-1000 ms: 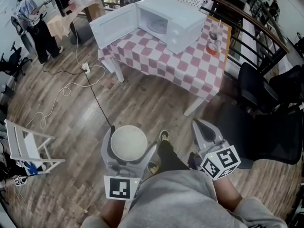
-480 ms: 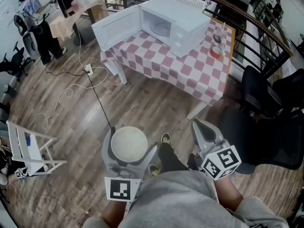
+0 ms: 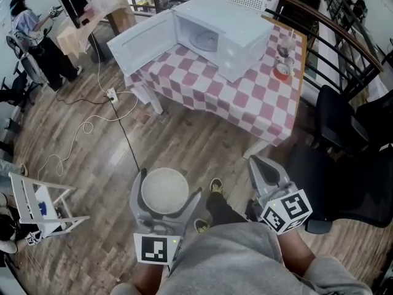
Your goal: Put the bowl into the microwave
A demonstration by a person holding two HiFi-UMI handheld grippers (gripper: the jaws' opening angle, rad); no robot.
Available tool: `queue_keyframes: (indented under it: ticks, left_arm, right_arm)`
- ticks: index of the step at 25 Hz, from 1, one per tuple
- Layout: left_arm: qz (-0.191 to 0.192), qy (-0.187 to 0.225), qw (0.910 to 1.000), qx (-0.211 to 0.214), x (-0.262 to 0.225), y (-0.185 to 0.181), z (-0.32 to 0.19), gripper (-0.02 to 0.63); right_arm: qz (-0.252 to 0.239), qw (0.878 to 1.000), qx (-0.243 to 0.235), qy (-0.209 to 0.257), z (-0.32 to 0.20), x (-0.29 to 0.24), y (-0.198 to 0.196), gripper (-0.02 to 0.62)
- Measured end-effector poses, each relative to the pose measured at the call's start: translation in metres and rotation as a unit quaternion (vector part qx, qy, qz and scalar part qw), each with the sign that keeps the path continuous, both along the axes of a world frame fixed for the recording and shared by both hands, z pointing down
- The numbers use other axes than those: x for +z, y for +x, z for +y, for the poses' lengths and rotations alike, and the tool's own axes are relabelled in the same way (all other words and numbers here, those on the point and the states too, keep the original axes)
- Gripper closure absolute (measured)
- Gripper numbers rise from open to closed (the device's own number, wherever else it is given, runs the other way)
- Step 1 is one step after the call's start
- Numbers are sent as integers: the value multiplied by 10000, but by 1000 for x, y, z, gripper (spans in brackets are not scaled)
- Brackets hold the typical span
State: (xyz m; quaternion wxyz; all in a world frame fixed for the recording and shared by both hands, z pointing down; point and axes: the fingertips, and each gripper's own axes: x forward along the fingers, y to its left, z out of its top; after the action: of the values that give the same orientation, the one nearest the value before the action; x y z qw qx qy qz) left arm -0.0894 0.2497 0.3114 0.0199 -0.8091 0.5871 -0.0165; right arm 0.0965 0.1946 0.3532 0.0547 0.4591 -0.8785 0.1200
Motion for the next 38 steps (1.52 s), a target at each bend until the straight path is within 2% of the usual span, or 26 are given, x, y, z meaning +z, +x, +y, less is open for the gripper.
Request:
queue_keyframes:
  ticks: [6, 10, 15, 18, 21, 25, 34, 38]
  left_arm:
    - [-64, 253, 9995, 202, -2, 18, -57, 66]
    - [-100, 75, 9994, 318, -3, 34, -92, 66]
    - [-83, 1, 9997, 241, -7, 41, -123, 66]
    - [-173, -39, 9997, 169, -6, 42, -136, 66]
    - [-232, 128, 9996, 104, -10, 44, -149, 66]
    - [-220, -65, 9997, 24, -6, 50, -162, 66]
    - [-209, 198, 9996, 2, -13, 66, -186, 66]
    - [-276, 137, 9995, -45, -14, 71, -192, 66]
  right_arm:
    - [8, 10000, 72, 35, -56, 5, 15, 597]
    - [-31, 9998, 187, -29, -90, 5, 27, 597]
    - [-74, 9998, 146, -87, -123, 6, 35, 597]
    - [-104, 9999, 61, -56, -139, 6, 34, 597]
    - [-121, 9999, -45, -40, -153, 6, 32, 597]
    - [-174, 9997, -183, -43, -165, 8, 35, 597]
    - [-282, 9991, -309, -51, -189, 13, 46, 597]
    - [-303, 9989, -351, -56, -194, 14, 50, 597]
